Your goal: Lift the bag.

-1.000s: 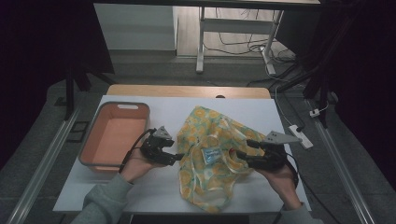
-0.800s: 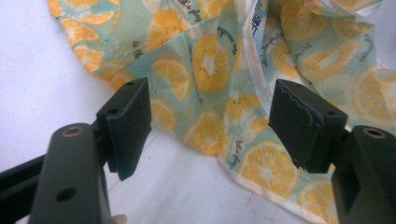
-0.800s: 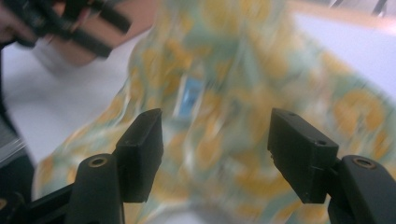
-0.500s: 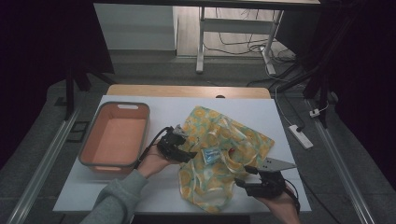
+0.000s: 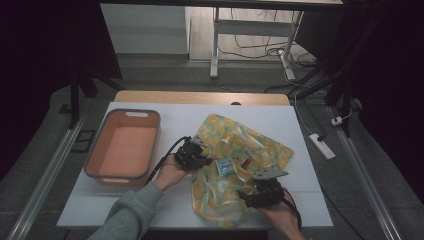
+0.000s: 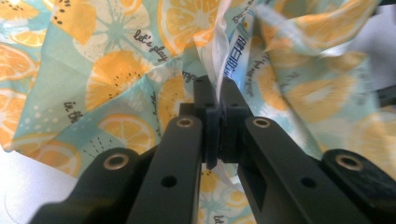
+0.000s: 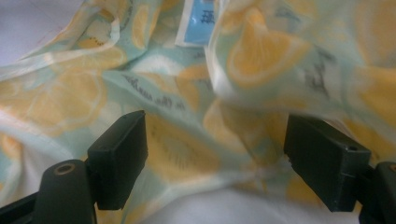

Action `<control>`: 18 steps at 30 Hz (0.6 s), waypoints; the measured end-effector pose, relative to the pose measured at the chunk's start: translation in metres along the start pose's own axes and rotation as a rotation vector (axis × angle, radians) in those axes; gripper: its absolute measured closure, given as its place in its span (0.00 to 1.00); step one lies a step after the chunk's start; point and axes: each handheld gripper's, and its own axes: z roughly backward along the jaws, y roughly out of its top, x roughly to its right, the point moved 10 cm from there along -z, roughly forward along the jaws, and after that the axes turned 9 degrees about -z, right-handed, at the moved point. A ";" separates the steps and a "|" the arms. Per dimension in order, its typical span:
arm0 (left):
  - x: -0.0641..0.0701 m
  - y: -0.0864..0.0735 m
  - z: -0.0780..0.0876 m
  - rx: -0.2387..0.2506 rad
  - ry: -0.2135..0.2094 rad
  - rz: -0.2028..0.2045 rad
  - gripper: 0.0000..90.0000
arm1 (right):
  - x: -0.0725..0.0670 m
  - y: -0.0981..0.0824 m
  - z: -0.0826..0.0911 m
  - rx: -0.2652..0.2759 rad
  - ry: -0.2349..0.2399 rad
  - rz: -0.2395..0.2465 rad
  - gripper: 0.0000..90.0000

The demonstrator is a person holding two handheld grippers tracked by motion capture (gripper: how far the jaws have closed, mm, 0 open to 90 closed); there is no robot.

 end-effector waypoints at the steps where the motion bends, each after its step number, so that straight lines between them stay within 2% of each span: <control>1: 0.000 0.000 0.001 0.002 0.001 -0.001 0.98 | 0.000 0.001 -0.005 -0.010 0.000 0.006 0.26; 4: -0.002 -0.001 0.008 0.007 0.001 0.003 0.98 | 0.002 -0.004 -0.018 -0.062 -0.021 0.058 0.50; 7: -0.004 -0.001 0.015 0.023 -0.006 0.017 0.98 | 0.004 -0.004 -0.015 -0.056 -0.016 0.060 0.80; 9: -0.005 -0.001 0.021 0.039 -0.012 0.027 0.98 | 0.006 -0.005 -0.014 -0.050 0.000 0.058 0.96; 11: -0.007 -0.002 0.027 0.045 -0.009 0.028 0.98 | 0.007 -0.005 -0.011 -0.047 0.011 0.057 0.99; 13: -0.008 -0.004 0.035 0.056 -0.006 0.035 0.98 | 0.009 0.000 -0.003 -0.014 0.018 0.061 1.00; 18: -0.013 -0.009 0.057 0.107 -0.023 0.074 0.98 | 0.014 0.015 0.026 0.105 0.019 0.050 1.00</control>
